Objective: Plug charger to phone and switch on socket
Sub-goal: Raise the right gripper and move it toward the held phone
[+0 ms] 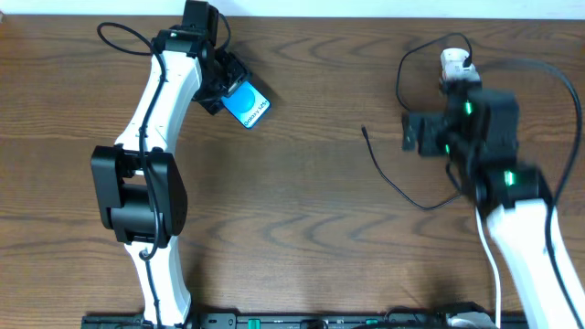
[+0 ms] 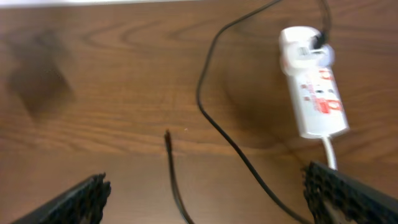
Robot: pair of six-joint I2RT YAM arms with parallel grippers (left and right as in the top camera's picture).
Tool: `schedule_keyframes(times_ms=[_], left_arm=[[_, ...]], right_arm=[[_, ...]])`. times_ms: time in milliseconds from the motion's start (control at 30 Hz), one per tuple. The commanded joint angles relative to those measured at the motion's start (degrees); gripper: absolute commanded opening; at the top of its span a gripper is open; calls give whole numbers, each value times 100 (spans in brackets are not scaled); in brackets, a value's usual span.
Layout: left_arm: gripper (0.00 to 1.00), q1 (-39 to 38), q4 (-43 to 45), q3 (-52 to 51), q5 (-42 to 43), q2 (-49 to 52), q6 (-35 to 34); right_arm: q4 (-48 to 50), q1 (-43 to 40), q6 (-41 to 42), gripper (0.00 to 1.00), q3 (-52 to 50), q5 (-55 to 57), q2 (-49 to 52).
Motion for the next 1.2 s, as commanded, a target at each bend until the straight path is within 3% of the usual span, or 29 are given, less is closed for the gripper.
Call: schedule_keyframes(times_ms=[0,267,667,1167], left_arm=[[7,13,-13,164,-17,-245,-11],[7,13,-13,164,-20,-245,-9],[7,13,35,164,-13,-245,-229],[7,15,321,166,634,-245,-817]], right_arm=[[-280,22,-175,99,876,-616,638],[431,22,149,99,1250,-1954,973],[868,-79,2540,99,1259,-1757,1773],[577,55,3703,96,1812,-2175,2695]])
